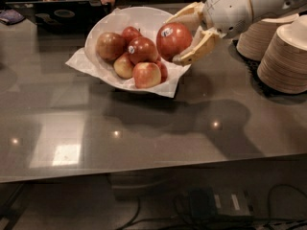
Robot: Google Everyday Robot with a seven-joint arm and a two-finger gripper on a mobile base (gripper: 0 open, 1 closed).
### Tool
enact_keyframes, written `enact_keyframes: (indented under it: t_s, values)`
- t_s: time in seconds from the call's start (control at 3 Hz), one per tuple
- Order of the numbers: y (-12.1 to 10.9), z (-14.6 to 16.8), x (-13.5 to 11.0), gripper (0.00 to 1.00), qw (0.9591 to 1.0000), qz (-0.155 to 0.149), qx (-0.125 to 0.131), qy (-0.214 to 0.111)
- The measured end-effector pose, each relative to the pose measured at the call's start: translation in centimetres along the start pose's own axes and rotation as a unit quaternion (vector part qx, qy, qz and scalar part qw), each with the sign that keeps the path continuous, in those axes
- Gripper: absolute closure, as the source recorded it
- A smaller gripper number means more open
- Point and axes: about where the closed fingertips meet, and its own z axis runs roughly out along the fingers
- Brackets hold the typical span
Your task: Pick apple from white bowl
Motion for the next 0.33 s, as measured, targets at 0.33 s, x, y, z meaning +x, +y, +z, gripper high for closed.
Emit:
enact_keyframes:
  t_s: [0.33]
  values:
    - [0.2, 0.08, 0.0, 1.0, 1.0, 0.0, -0.005, 0.0]
